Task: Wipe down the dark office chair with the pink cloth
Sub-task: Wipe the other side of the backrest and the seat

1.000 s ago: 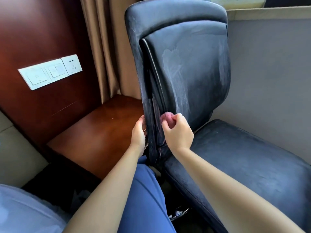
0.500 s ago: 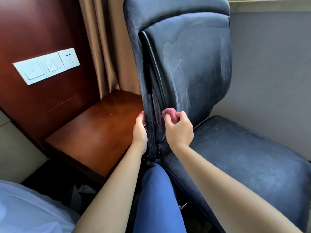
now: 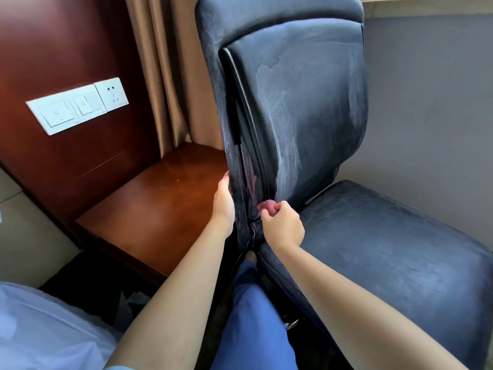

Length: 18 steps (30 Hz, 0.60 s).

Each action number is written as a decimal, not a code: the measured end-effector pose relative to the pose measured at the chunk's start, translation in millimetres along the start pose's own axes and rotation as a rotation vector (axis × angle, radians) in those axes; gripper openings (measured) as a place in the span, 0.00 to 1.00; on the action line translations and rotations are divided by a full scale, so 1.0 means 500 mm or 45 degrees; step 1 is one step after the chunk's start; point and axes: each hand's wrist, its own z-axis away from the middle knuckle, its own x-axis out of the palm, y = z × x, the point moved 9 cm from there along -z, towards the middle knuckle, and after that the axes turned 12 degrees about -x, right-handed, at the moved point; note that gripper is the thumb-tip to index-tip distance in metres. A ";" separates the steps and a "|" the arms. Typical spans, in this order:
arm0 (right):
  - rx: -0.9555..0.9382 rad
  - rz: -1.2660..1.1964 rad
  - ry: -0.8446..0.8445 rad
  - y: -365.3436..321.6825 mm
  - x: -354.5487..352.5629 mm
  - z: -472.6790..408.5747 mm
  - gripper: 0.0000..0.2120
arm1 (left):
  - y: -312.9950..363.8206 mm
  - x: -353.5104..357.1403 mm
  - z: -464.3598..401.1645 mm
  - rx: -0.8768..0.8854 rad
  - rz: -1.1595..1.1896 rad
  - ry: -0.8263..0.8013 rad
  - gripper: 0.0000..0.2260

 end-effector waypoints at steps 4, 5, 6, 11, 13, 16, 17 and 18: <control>0.175 -0.112 -0.090 0.035 0.044 0.001 0.11 | 0.001 0.007 -0.005 -0.011 0.027 -0.025 0.13; 0.220 -0.157 -0.113 0.047 0.059 0.004 0.12 | 0.001 0.007 -0.006 -0.013 0.037 -0.026 0.13; 0.259 -0.219 -0.118 0.056 0.073 0.006 0.12 | 0.001 0.007 -0.008 -0.010 0.030 -0.025 0.13; 0.466 -0.467 -0.131 0.079 0.115 0.026 0.17 | -0.002 0.005 -0.011 0.020 0.052 -0.009 0.13; 0.468 -0.518 -0.112 0.075 0.113 0.033 0.15 | -0.003 0.006 -0.009 0.025 0.038 -0.009 0.14; 0.394 -0.598 0.050 0.059 0.076 0.050 0.09 | -0.007 -0.002 -0.005 0.030 0.033 0.005 0.14; 0.345 -0.636 0.135 0.047 0.053 0.054 0.08 | -0.008 -0.003 -0.002 0.035 0.022 0.011 0.15; 0.283 -0.676 0.221 0.031 0.025 0.055 0.07 | -0.009 -0.003 0.003 0.041 0.021 0.013 0.15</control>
